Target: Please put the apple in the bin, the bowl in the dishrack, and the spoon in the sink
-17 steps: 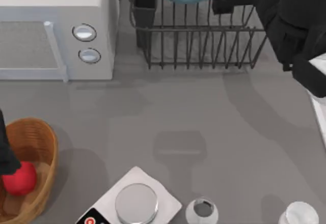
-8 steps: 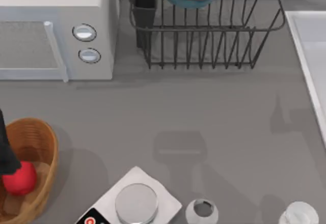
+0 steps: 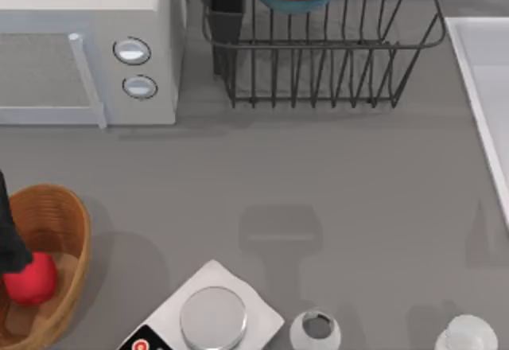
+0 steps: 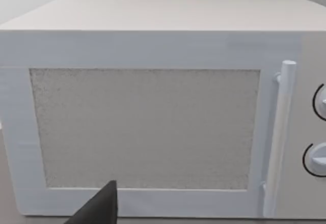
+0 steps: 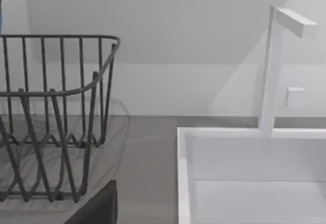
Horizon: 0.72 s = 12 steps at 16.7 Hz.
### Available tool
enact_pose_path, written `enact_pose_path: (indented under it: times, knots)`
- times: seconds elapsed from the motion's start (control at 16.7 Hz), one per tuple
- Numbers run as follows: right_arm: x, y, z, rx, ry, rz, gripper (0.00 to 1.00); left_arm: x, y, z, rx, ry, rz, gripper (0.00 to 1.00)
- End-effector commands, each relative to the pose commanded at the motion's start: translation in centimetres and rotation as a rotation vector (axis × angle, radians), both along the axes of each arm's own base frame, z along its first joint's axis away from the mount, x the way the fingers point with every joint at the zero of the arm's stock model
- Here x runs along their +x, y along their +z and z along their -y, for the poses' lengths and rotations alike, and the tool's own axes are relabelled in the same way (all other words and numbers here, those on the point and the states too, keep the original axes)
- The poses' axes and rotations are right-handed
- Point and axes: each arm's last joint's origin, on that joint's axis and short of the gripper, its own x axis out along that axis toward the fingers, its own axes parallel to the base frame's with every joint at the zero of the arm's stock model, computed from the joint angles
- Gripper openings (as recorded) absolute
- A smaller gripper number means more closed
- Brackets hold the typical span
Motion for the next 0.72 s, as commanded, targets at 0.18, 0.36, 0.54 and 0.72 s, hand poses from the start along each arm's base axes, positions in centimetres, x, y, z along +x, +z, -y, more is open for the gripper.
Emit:
enact_pose_path:
  times: [0.18,0.36,0.54,0.72]
  knots:
    - [-0.17,-0.6,0.18,-0.001,-0.016,-0.003,1.0,0.0,0.0,0.0,0.0,0.0,0.0,1.0]
    - [-0.17,-0.6,0.18,-0.001,-0.016,-0.003,1.0,0.0,0.0,0.0,0.0,0.0,0.0,1.0]
    - [-0.15,-0.4,0.13,-0.011,-0.011,-0.009,1.0,0.0,0.0,0.0,0.0,0.0,0.0,1.0]
    - [0.1,0.38,0.04,-0.104,0.011,-0.083,1.0,0.0,0.0,0.0,0.0,0.0,0.0,1.0]
